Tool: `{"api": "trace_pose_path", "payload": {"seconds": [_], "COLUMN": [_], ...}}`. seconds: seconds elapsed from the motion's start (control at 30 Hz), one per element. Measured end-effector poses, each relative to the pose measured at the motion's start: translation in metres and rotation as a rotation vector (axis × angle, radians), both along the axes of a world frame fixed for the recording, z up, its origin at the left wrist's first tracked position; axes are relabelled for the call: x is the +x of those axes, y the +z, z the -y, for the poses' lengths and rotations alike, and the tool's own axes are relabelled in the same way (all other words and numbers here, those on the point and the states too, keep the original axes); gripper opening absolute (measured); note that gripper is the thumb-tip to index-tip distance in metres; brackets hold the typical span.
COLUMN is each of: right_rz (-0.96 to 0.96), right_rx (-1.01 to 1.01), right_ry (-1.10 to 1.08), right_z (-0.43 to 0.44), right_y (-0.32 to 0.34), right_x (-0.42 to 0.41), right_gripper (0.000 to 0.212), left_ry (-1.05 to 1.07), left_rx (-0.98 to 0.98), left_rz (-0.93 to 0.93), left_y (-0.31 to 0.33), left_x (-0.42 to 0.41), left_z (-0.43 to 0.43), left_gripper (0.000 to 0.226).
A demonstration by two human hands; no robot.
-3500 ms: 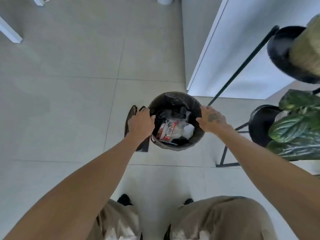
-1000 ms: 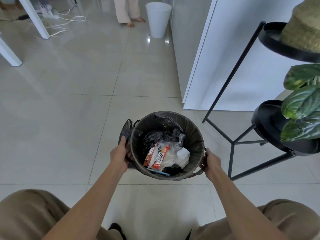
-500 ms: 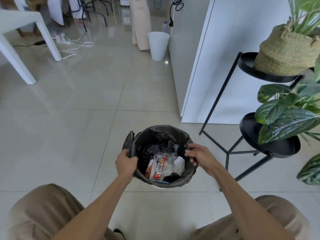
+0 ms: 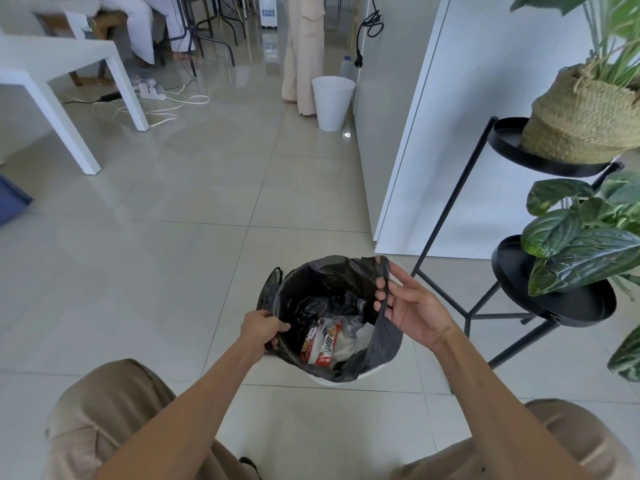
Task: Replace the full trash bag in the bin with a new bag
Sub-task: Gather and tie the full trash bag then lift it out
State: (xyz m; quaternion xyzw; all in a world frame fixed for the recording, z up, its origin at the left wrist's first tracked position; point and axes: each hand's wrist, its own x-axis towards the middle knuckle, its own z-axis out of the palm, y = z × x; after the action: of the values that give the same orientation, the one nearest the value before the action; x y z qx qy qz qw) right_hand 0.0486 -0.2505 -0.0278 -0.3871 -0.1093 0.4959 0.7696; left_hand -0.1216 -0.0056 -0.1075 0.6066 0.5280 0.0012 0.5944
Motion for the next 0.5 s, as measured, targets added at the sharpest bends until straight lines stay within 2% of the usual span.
{"api": "trace_pose_path", "payload": {"seconds": [0.13, 0.3, 0.37, 0.43, 0.5], "right_rz": [0.003, 0.035, 0.129, 0.276, 0.394], "right_rx": [0.036, -0.011, -0.119, -0.276, -0.385], "right_ry": [-0.02, -0.111, -0.062, -0.008, -0.028], "right_z": [0.013, 0.001, -0.001, 0.006, 0.001], "right_y": [-0.004, 0.013, 0.019, 0.034, 0.042], "right_x": [0.003, 0.005, 0.005, -0.003, -0.002], "right_gripper": [0.06, 0.07, 0.073, 0.065, 0.047], "left_ry": [0.03, 0.182, 0.273, 0.293, 0.28], "left_rx": [-0.073, -0.062, -0.05, -0.007, -0.029], "left_rz": [-0.027, 0.052, 0.098, 0.18, 0.301], "left_y": [0.0, 0.025, 0.035, 0.059, 0.076], "left_x": [-0.004, 0.01, 0.013, 0.01, 0.011], "left_z": [-0.002, -0.011, -0.014, -0.008, -0.008], "left_gripper": [0.012, 0.018, 0.02, 0.019, 0.011]}}
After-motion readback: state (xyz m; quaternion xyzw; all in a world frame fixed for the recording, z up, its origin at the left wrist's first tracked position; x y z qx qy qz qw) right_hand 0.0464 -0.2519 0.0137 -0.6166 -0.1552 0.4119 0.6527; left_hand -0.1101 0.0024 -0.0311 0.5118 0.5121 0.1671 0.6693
